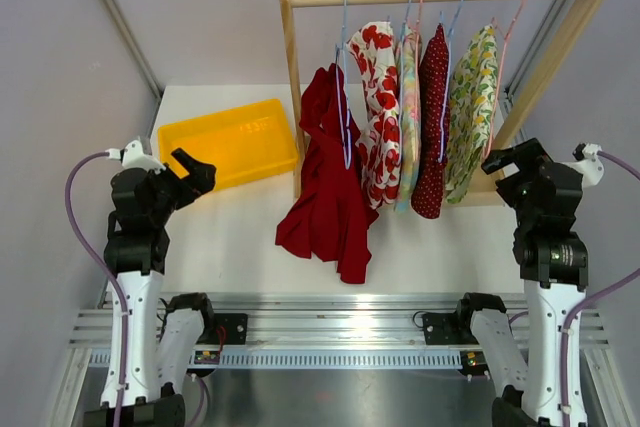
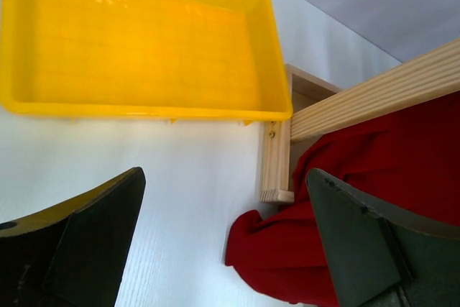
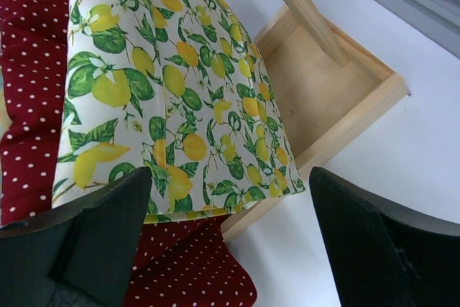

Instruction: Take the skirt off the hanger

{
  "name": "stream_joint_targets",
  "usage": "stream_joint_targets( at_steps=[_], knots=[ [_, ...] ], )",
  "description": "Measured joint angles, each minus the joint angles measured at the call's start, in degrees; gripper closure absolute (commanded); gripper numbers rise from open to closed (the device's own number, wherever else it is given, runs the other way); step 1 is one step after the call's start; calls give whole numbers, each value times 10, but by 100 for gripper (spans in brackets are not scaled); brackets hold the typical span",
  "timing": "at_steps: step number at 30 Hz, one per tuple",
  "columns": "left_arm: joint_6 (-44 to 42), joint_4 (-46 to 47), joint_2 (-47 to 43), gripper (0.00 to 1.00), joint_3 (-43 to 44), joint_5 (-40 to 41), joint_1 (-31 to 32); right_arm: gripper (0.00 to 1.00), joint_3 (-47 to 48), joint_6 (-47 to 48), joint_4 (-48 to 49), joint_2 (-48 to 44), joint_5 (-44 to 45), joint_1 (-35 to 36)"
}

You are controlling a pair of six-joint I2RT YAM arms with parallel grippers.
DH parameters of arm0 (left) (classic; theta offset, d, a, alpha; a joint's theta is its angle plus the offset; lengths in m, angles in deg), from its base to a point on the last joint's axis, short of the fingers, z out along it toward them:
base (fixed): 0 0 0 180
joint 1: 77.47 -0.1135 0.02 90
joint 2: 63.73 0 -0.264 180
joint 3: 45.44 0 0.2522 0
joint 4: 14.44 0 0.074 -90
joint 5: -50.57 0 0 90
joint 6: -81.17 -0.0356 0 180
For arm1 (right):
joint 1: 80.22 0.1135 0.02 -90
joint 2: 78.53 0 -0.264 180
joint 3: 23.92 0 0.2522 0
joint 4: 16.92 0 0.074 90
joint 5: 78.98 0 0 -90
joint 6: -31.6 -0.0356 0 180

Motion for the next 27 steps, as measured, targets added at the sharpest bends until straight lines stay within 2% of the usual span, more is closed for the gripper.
stream_joint_targets(
  at_steps=[3, 9, 17, 20, 27],
  knots=[
    [0, -12, -15, 1, -3, 13, 0, 1, 6, 26, -8, -6, 3, 0],
    [-3, -15, 13, 4, -3, 12, 0, 0, 6, 88, 5, -96, 30, 12],
    [-5, -21, 12, 7, -10, 23, 0, 0, 18, 131, -7, -83, 42, 12],
    [-5, -32, 10, 7, -10, 44, 0, 1, 81, 148, -22, -56, 43, 12],
    [-4, -39, -11, 7, -22, 58, 8, 0, 344, 172, -4, 52, 8, 12]
  ],
)
